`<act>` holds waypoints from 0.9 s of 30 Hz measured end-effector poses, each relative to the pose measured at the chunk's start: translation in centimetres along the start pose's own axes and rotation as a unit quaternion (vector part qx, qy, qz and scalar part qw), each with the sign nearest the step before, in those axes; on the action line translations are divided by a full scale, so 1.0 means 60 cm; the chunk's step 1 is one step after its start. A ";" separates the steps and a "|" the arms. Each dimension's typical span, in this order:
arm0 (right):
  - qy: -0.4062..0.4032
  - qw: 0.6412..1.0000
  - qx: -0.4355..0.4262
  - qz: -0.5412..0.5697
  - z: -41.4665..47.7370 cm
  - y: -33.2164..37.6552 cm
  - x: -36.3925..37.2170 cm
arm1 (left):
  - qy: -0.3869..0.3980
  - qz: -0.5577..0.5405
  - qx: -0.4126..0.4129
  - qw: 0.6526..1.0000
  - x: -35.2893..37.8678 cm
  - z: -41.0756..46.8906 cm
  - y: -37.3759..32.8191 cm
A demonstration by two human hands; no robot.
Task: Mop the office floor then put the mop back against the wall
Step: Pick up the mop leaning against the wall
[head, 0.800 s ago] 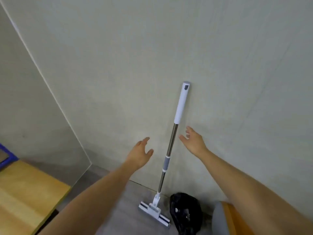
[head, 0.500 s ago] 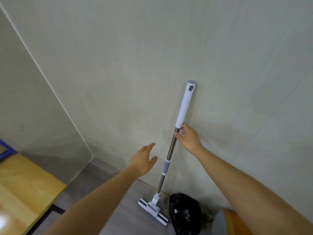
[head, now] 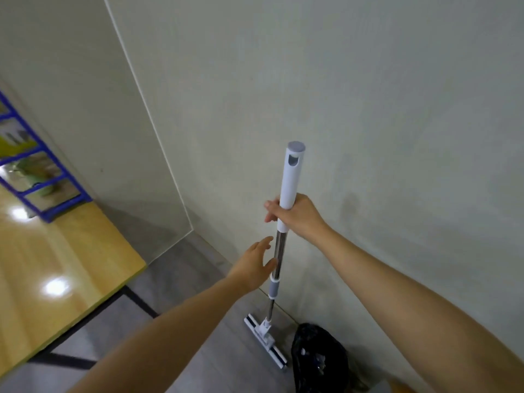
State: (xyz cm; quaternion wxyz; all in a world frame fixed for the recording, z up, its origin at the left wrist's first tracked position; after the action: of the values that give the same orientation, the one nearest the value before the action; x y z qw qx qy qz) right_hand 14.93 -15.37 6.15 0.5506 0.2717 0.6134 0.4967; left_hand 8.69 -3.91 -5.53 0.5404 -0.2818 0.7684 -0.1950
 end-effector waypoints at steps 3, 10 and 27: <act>0.069 0.997 -0.041 0.013 0.007 0.067 0.068 | -0.029 -0.062 -0.032 0.997 -0.023 -0.013 0.025; 0.164 0.980 -0.107 0.041 -0.003 0.154 0.194 | -0.103 -0.181 -0.133 0.969 -0.067 -0.071 0.108; 0.419 0.863 -0.263 0.100 -0.230 0.469 0.596 | -0.303 -0.208 -0.257 0.894 -0.253 -0.485 0.383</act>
State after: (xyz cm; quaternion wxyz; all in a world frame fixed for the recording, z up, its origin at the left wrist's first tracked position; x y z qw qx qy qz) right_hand -12.91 21.93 15.87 0.2399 -0.0570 0.6020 0.7594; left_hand -19.86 23.31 1.42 0.6027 -0.6094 0.5151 -0.0035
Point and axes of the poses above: each hand's wrist, its own z-axis towards the middle knuckle, its own x-axis out of the palm, y = z × x, the point moved 8 cm from there along z, towards the middle knuckle, and after that the axes turned 13 degrees about -x, right-handed, at the moved point
